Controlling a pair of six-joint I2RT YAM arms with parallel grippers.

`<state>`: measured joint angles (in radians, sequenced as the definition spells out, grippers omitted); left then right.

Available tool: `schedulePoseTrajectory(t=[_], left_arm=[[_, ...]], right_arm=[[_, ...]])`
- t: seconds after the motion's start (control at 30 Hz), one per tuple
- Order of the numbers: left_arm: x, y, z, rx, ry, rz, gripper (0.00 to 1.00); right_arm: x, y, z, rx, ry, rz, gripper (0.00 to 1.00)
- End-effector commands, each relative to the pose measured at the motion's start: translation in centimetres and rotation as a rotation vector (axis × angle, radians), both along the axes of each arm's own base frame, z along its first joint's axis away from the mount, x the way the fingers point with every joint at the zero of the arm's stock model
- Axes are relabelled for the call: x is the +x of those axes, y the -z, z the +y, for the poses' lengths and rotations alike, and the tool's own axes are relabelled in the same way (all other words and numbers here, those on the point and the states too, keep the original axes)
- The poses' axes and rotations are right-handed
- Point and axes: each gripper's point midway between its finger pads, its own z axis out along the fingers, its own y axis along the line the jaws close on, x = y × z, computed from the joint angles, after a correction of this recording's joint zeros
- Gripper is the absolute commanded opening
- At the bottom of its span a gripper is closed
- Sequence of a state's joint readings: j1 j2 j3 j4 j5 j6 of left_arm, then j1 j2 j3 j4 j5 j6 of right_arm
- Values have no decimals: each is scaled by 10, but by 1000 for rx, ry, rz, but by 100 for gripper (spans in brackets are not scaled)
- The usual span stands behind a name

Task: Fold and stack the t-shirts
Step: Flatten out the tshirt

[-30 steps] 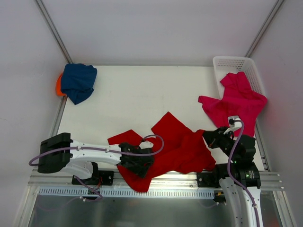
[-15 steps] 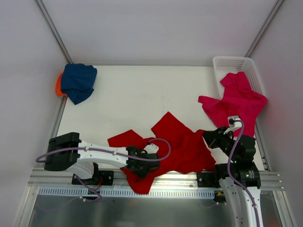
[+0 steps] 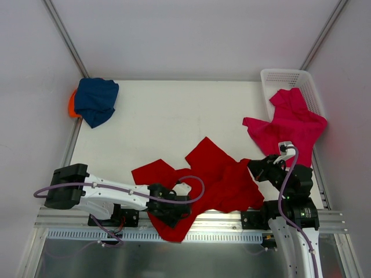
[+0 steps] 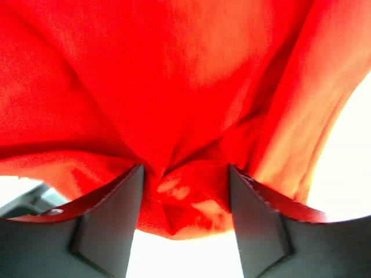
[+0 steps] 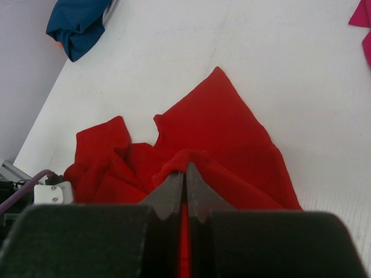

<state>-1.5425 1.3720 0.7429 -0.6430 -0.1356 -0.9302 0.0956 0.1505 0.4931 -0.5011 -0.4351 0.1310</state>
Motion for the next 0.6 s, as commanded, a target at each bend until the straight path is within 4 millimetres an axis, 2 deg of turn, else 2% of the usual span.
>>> schedulePoseTrajectory(t=[0.0, 0.03, 0.27, 0.43, 0.57], left_arm=[[-12, -14, 15, 50, -26, 34, 55], [-13, -14, 17, 60, -27, 29, 51], [-26, -15, 14, 89, 0, 24, 46], [-26, -15, 13, 94, 7, 16, 45], [-26, -16, 13, 93, 5, 11, 39]], right_arm=[[4, -9, 3, 15, -16, -39, 1], [4, -9, 3, 15, -16, -39, 1], [4, -9, 4, 16, -19, -36, 0], [4, -8, 5, 18, -23, -32, 1], [4, -7, 5, 18, -23, -29, 0]])
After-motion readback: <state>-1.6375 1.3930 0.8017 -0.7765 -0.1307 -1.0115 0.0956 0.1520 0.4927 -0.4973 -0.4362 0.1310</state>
